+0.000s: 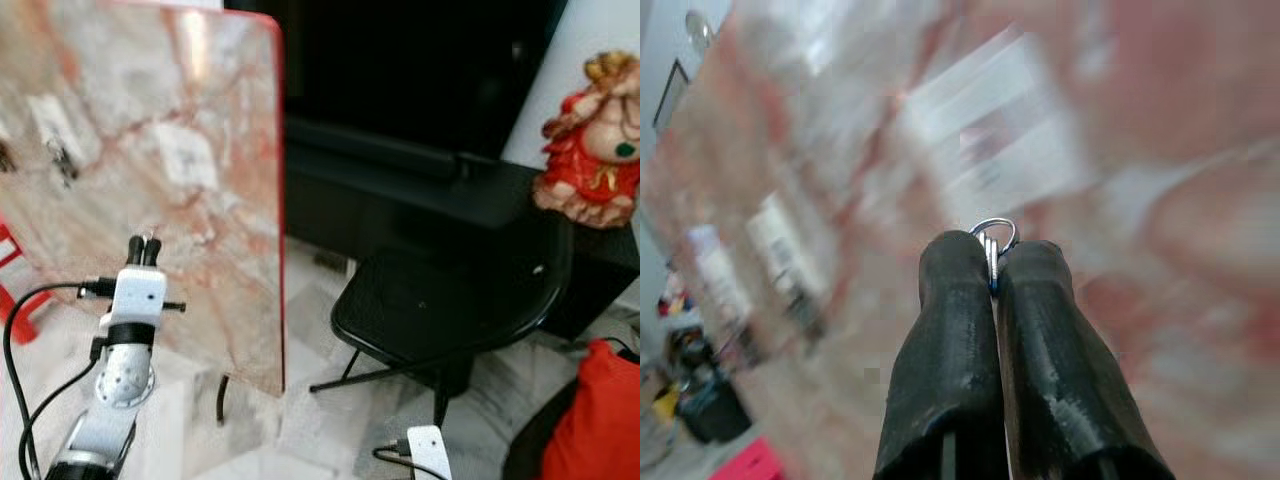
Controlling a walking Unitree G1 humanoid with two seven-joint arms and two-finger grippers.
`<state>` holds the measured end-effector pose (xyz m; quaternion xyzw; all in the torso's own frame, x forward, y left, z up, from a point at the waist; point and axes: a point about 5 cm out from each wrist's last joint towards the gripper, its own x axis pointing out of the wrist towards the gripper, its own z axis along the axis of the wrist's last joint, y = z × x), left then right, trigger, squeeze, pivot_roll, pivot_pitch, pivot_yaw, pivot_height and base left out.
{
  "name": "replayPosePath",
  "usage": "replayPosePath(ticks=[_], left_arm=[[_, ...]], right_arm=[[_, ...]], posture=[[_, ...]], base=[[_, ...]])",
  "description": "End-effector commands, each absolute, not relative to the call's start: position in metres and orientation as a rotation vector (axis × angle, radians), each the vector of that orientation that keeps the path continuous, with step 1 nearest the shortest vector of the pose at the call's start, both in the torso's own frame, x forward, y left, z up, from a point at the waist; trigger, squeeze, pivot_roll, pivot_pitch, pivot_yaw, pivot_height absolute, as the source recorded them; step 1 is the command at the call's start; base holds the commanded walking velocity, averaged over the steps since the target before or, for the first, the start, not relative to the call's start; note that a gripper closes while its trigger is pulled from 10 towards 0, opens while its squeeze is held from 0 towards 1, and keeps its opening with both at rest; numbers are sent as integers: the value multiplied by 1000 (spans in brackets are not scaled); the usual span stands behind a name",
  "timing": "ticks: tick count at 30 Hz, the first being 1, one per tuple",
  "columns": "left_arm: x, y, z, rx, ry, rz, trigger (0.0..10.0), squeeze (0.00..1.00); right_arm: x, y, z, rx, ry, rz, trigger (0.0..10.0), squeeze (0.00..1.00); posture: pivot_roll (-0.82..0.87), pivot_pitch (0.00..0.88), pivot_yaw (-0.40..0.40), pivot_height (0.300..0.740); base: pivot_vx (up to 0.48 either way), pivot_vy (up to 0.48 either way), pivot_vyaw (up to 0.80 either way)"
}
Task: Hang keys on a hook
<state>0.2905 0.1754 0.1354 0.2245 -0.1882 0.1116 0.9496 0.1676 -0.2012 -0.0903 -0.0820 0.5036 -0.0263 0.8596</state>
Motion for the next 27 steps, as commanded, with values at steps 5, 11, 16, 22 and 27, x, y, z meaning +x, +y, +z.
replayPosePath(ticks=[5, 11, 16, 22, 27], left_arm=[[290, 173, 135, 464, -379, 226, 10000, 0], [290, 173, 135, 468, -379, 230, 10000, 0], [290, 174, 135, 478, -374, 234, 10000, 0], [291, 174, 136, 477, -380, 222, 10000, 0], [290, 172, 135, 469, -382, 212, 10000, 0]], right_arm=[[164, -207, -91, -203, 1069, -42, 10000, 0], [164, -206, -91, -192, 1069, -48, 10000, 0], [164, -206, -91, -179, 1072, -57, 10000, 0], [164, -206, -91, -172, 1074, -63, 10000, 0], [163, -206, -92, -172, 1074, -62, 10000, 0]], posture=[[-17, 0, -53, 740], [-18, 0, -53, 740], [-16, 0, -53, 740], [-12, 0, -52, 740], [-12, 0, -50, 740]], base=[[0, 0, 578], [0, 0, 800], [0, 0, 640], [0, 0, 0], [0, 0, 0]])
